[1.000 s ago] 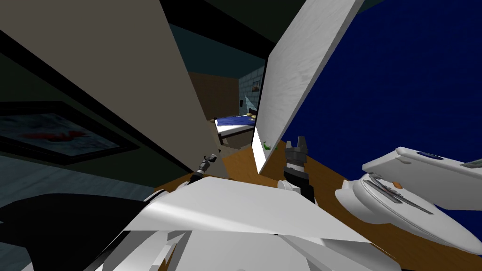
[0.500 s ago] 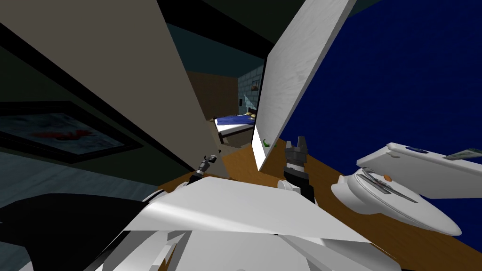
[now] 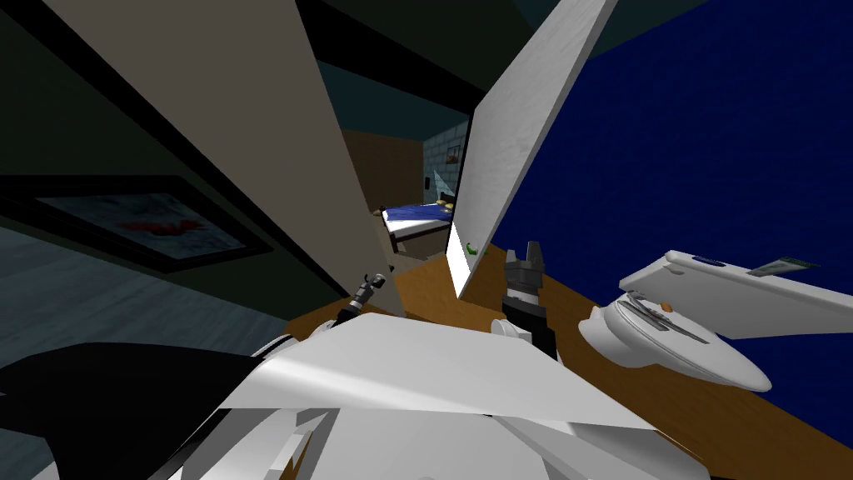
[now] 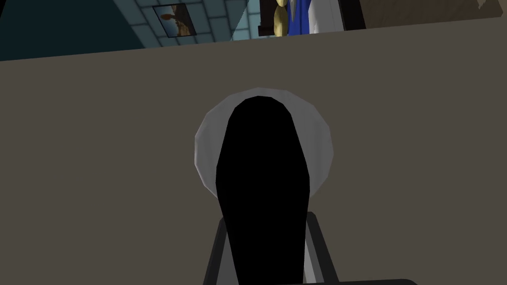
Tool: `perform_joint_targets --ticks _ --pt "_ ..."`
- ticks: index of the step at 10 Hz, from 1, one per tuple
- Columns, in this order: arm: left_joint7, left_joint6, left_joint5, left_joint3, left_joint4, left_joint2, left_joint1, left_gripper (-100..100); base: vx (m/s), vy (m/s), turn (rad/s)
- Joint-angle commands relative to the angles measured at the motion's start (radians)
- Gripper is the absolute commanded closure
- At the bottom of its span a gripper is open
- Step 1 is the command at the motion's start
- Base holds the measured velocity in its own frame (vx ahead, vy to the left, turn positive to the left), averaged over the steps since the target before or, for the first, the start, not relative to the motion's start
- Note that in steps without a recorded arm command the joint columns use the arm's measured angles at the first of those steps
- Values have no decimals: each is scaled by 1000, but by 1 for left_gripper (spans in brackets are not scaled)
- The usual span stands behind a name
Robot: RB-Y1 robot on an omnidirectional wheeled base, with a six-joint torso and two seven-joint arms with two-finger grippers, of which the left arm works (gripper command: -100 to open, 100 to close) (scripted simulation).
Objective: Pull the door open
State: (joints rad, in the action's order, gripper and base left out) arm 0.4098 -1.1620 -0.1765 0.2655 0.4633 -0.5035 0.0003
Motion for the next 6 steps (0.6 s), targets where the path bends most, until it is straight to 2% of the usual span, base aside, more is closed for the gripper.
perform_joint_targets --ticks 1,3,4,5,6 --pt "4 -3 10 35 4 11 -18 100 -100 44 6" --pt "4 -3 10 35 4 11 -18 100 -85 40 -28" --pt "4 -2 15 61 13 11 -26 100 -104 82 -3" --pt "4 -2 15 61 13 11 -26 100 -102 78 -23" --pt "5 -1 19 84 22 11 -33 100 -138 109 8"
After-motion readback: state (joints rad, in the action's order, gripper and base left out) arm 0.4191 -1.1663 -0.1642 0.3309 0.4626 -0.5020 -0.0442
